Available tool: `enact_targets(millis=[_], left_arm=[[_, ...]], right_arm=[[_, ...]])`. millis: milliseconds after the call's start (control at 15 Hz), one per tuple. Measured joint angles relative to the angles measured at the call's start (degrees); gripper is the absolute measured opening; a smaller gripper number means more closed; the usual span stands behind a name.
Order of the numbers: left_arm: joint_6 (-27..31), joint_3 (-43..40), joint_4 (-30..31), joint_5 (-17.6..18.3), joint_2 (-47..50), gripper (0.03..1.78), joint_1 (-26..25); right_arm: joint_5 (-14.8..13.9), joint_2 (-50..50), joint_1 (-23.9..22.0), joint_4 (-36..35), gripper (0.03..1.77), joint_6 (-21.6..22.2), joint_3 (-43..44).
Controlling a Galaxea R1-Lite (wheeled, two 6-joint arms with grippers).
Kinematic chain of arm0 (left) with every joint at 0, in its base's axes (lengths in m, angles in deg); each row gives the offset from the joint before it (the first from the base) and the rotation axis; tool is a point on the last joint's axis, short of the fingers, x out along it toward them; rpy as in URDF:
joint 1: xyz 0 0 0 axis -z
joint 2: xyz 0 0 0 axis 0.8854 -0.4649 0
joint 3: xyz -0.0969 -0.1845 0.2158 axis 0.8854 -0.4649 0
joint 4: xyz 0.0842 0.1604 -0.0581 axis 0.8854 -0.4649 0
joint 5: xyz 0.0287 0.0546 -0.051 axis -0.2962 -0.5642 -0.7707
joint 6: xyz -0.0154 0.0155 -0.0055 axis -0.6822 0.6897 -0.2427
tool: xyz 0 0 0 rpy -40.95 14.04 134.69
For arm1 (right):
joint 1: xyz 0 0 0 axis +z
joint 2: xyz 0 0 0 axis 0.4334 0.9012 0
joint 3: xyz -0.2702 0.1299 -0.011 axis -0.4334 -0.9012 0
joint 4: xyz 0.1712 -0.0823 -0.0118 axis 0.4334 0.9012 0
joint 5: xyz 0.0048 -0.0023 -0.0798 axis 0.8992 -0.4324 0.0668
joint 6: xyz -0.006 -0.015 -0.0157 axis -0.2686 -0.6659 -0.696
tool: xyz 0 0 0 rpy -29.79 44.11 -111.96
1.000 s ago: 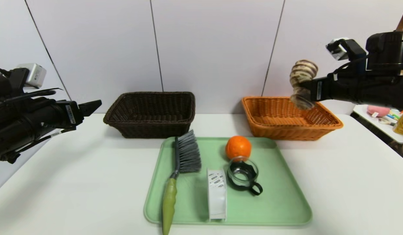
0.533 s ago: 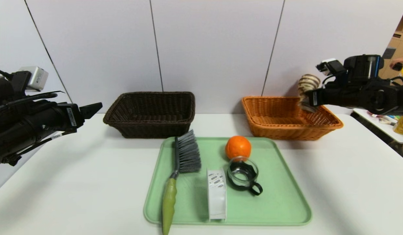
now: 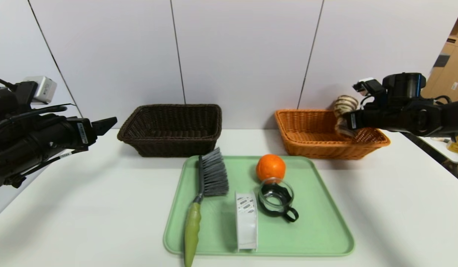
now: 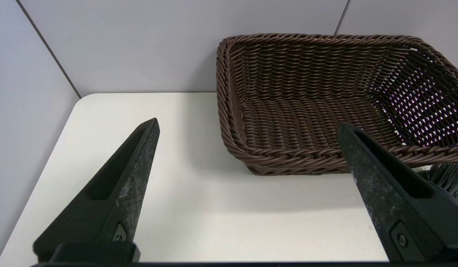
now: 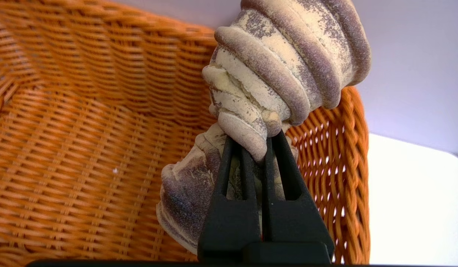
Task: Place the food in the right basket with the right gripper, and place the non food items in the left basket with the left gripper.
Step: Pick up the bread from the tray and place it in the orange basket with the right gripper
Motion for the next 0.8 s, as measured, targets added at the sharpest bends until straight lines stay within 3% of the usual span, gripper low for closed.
enact_targets(millis=[133, 333, 600, 800], left_arm=[[-0.02, 0.05, 0.0, 0.0, -0.2, 1.69, -0.01], [0.0, 0.13, 0.0, 0.02, -0.55, 1.69, 0.0], [-0.07, 0.27, 0.0, 0.02, -0.6, 1.69, -0.12], [0.06, 0.5, 0.0, 0.1, -0.6, 1.69, -0.23]], right_arm=[[-0.01, -0.18, -0.06, 0.27, 0.46, 0.13, -0.16], [0.1, -0.77, 0.0, 0.2, 0.86, -0.06, -0.24], [-0.52, -3.5, 0.63, 0.73, 1.2, -0.02, -0.8], [-4.34, -8.77, 4.63, 3.5, 1.36, 0.11, -0.74]])
